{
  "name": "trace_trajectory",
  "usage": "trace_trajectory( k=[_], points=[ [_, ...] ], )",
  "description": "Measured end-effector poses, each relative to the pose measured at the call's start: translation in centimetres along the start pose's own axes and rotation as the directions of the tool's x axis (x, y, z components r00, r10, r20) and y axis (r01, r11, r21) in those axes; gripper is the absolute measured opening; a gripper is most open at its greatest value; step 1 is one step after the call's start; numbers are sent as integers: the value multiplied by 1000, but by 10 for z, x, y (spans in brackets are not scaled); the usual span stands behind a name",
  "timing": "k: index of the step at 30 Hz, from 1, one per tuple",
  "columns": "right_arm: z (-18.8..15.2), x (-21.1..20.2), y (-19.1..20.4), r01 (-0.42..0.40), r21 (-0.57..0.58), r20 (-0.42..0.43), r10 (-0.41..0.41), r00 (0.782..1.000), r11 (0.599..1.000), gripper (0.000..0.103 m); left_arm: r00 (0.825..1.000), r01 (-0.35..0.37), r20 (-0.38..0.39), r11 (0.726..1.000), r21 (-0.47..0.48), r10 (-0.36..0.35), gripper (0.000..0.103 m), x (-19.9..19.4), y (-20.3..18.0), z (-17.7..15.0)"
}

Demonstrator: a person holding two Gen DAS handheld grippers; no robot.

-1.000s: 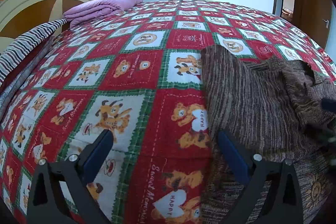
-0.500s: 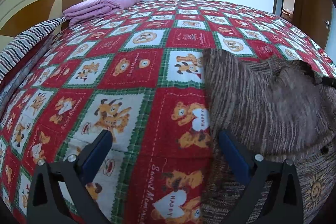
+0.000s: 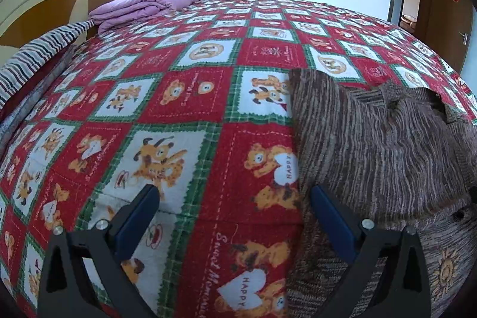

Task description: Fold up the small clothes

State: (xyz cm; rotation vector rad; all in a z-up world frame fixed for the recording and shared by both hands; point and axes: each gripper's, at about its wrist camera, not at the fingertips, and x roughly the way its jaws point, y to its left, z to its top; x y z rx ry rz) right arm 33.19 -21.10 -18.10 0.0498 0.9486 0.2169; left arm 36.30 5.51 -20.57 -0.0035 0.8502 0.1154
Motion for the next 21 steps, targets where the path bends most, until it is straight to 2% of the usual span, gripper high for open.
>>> trace_trajectory(
  k=[2, 4, 7, 9, 10, 11, 13, 15, 18, 19, 21],
  points=[
    [-11, 1, 4, 9, -36, -17, -10, 1000, 999, 2, 1000, -13, -16, 1000, -10, 13, 103, 0, 2, -2],
    [-17, 3, 2, 25, -66, 1, -25, 1000, 997, 2, 999, -29, -24, 999, -26, 29, 103, -1, 5, -4],
    [-18, -9, -9, -30, -40, 33, 31, 999, 999, 2, 998, -66, -23, 996, -59, 64, 103, -3, 12, -6],
    [-17, -24, -20, -40, -14, 75, 41, 996, 999, 12, 999, -47, -24, 995, -87, 45, 103, -4, 18, -7],
    [-16, -32, -26, -37, -5, 99, 37, 994, 999, 35, 999, -26, -28, 995, -97, 24, 103, -5, 22, -7],
    [-15, -44, -38, -5, 2, 136, 4, 991, 1000, 52, 999, 3, -31, 994, -111, -7, 103, -6, 26, -5],
    [-13, -58, -56, 107, 3, 184, -106, 977, 994, 53, 1000, 9, -20, 990, -137, -11, 103, -14, 33, 1],
    [-7, -62, -73, 194, 16, 184, -193, 964, 981, 53, 999, 4, 36, 995, -104, -1, 103, -26, 29, 14],
    [2, -57, -109, 293, 68, 155, -300, 941, 954, 53, 998, 10, 62, 1000, -8, -10, 103, -29, 6, 35],
    [3, -52, -118, 317, 76, 141, -325, 935, 945, 53, 997, -10, 71, 999, 38, 7, 103, -26, -7, 40],
    [3, -37, -135, 329, 78, 90, -335, 938, 941, 53, 996, -69, 72, 990, 119, 61, 103, -15, -28, 45]
  ],
)
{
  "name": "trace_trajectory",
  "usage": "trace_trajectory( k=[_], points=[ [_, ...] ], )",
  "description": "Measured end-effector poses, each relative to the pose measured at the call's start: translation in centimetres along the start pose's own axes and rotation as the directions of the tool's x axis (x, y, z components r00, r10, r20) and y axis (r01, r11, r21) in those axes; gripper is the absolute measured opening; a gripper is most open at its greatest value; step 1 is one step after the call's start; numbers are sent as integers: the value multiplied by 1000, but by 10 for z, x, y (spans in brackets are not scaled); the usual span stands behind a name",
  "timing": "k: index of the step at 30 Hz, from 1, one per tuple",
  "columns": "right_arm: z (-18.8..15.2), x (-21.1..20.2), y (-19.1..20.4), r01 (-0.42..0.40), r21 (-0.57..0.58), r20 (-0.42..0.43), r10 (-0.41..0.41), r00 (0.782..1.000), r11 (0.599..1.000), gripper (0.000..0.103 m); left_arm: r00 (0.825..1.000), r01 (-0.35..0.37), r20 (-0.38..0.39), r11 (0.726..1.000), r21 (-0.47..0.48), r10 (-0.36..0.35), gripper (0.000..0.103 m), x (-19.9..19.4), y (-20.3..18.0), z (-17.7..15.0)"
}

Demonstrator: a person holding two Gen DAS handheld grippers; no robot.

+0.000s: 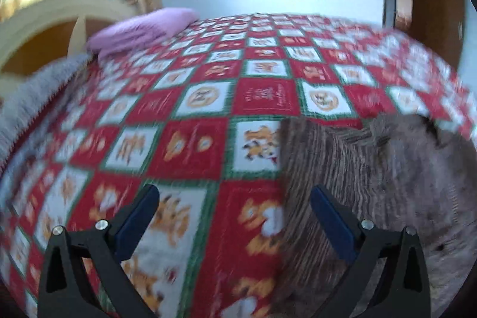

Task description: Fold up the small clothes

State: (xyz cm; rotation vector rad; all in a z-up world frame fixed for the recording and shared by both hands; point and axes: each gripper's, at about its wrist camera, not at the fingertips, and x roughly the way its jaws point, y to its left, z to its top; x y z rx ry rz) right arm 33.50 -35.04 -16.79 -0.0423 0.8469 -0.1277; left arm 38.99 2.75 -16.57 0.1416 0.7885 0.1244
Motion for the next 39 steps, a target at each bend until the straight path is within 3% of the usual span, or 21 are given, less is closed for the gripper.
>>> trace_trajectory(
  k=[2, 4, 8, 13, 20, 23, 26, 29, 39],
  points=[
    [-7, 22, -7, 11, -2, -68, -11, 998, 1000, 53, 998, -55, -18, 996, 75, 56, 103, 15, -17, -1],
    [-14, 27, -19, -23, 37, -62, 26, 998, 999, 53, 983, -170, -46, 975, 146, 178, 103, 37, -26, -12],
    [-21, 30, -38, -21, 98, -55, 26, 998, 995, 53, 983, -168, -54, 982, 90, 173, 103, 32, -10, -24],
    [-25, 26, -34, 23, 91, -42, -19, 999, 996, 53, 976, -214, -27, 971, 109, 218, 103, 23, -13, -33],
    [-29, 6, -38, 64, 117, 5, -65, 998, 991, 53, 983, -183, -19, 981, 66, 184, 103, 18, -5, -37],
    [-36, -18, -28, -40, 99, 67, 34, 997, 994, 56, 990, -141, 13, 990, 14, 140, 103, 7, 4, -39],
    [-41, -10, -18, -12, 27, 9, 12, 1000, 1000, 56, 990, -118, 74, 993, -27, 120, 103, -7, 9, -40],
    [-44, 7, -38, -24, 107, -43, 28, 999, 994, 58, 986, -157, -63, 988, 15, 157, 103, 18, 6, -40],
    [-51, 10, -38, 47, 76, -29, -45, 999, 996, 59, 984, -157, -84, 988, -16, 155, 103, 17, 15, -48]
  ],
)
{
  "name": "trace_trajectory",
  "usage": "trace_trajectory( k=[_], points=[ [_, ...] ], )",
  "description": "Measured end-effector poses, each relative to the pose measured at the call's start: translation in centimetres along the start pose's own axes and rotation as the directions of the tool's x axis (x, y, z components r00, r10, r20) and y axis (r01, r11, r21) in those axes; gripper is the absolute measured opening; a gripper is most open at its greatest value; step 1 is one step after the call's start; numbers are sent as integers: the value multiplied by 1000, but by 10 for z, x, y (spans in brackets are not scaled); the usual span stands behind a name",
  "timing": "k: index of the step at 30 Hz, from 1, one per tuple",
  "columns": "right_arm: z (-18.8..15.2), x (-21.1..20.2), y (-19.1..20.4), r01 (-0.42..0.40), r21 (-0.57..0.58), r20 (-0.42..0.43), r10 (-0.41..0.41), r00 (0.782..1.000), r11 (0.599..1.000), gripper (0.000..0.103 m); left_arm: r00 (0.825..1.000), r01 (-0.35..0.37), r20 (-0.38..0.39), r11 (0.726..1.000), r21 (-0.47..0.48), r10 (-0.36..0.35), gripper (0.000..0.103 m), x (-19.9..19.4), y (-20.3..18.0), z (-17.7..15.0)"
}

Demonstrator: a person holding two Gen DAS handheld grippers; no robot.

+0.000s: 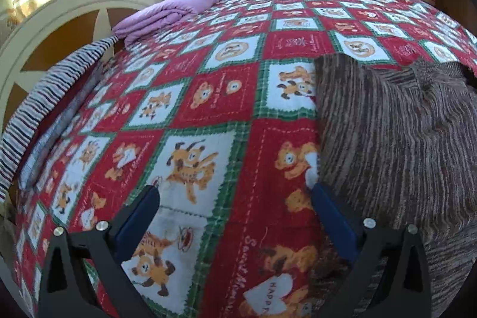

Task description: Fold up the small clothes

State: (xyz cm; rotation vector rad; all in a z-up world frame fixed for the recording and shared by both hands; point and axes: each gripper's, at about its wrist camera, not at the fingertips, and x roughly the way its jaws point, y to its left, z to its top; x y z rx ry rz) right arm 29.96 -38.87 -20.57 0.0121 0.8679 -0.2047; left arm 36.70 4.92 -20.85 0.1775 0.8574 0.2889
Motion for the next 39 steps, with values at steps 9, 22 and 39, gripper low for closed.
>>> trace_trajectory(
  k=[9, 22, 39],
  points=[
    [-1, -5, -10, -27, 55, 6, 27, 1000, 998, 71, 998, 60, 35, 998, -20, -60, 103, -17, 7, -4],
    [-10, -15, -21, -98, 114, 11, 98, 995, 989, 76, 988, 139, 70, 990, 3, -139, 103, -36, 12, -15],
    [-77, -68, -22, -97, 43, -15, 97, 995, 994, 78, 975, 184, 101, 973, 136, -199, 103, -94, 14, -70]
  ],
)
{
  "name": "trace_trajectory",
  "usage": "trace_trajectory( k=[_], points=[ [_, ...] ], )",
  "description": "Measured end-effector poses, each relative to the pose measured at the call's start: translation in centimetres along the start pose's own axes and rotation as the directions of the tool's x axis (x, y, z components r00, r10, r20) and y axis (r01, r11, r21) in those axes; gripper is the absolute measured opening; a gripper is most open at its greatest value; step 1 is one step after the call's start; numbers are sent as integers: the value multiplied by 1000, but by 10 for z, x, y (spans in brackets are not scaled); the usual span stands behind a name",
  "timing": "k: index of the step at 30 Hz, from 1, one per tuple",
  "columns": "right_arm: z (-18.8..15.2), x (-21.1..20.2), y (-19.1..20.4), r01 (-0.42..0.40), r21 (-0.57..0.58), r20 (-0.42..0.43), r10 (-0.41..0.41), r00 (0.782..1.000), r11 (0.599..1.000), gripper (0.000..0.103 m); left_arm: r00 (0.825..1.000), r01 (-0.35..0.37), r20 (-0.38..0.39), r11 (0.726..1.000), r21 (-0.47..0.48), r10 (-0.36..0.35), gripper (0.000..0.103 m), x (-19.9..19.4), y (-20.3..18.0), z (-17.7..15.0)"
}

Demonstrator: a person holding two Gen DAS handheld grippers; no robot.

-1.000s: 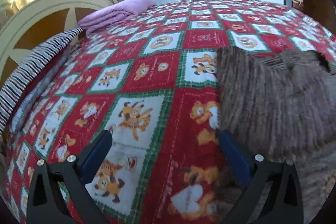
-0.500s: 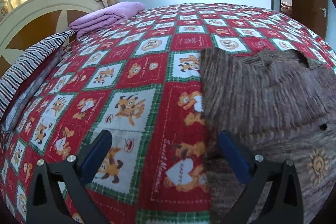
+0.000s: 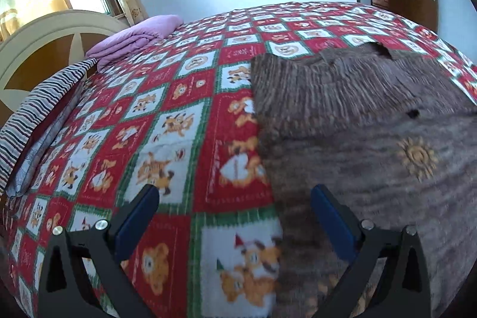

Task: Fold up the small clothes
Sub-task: 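Smooth the folded sweater with both tools and withdraw them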

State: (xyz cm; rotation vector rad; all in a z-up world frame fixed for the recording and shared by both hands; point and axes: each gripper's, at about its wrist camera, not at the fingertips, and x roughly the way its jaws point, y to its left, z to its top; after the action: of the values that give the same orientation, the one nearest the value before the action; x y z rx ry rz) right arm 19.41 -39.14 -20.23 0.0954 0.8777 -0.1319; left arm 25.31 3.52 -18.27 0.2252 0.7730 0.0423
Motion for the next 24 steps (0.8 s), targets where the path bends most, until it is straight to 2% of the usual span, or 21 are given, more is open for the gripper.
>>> trace_trajectory(
  k=[5, 15, 18, 24],
  points=[
    [-10, -10, -1, -15, -10, -22, 15, 1000, 1000, 78, 1000, 12, -1, 1000, 6, -12, 103, -11, 3, -11],
    [-31, -32, 4, 10, -33, -55, -12, 998, 999, 78, 999, 29, -23, 1000, -11, -29, 103, -32, 10, -38],
    [-41, -42, 4, -36, -16, -58, 35, 998, 999, 78, 999, 38, -28, 999, -7, -39, 103, -41, 12, -47],
    [-65, -57, 11, -28, -62, -50, 25, 998, 998, 78, 997, 66, -30, 998, 13, -66, 103, -61, 17, -68]
  ],
)
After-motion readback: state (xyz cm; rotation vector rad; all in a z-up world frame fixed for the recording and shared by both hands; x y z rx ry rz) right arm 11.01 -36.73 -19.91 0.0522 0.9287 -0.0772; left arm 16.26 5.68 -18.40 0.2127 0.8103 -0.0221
